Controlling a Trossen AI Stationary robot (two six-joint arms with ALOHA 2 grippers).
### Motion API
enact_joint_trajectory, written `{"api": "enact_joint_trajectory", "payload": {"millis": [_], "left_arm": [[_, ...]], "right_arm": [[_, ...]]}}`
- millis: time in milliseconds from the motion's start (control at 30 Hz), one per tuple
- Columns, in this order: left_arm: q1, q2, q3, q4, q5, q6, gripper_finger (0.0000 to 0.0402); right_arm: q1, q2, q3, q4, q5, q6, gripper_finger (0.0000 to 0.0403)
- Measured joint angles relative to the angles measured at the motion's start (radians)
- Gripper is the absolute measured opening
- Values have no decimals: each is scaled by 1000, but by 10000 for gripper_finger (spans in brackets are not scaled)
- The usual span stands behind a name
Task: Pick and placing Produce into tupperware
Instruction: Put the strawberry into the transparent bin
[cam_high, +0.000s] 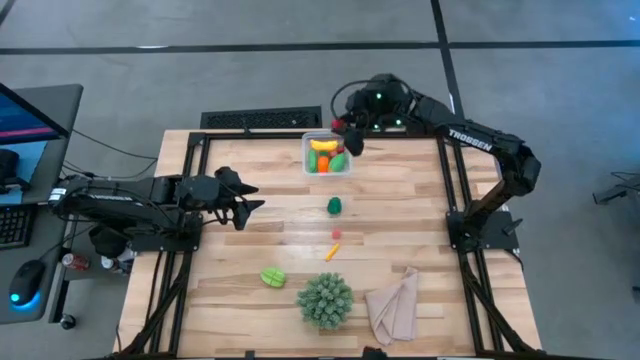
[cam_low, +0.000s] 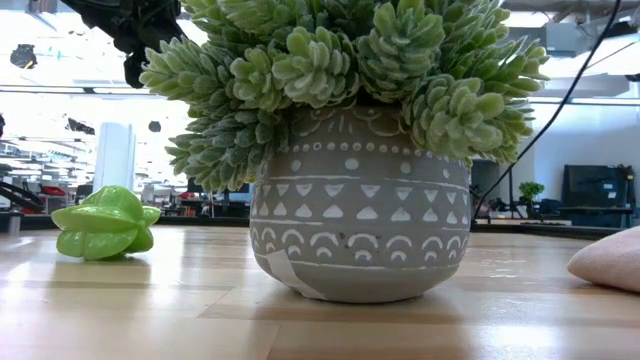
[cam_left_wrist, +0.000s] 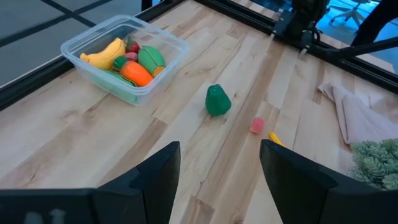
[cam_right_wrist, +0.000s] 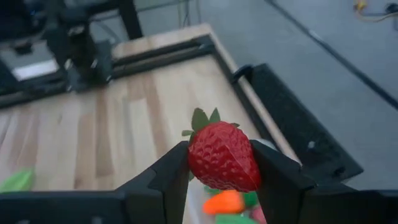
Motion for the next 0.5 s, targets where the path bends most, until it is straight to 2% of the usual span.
{"api": "enact_joint_trajectory", "payload": {"millis": [333, 500], "left_arm": [[-1, 0, 0, 11, -2, -7, 213], [-1, 0, 0, 24, -2, -7, 213]], "right_arm": [[-62, 41, -4, 49, 0, 22, 137], [-55, 116, -5, 48, -1, 31, 152]]}}
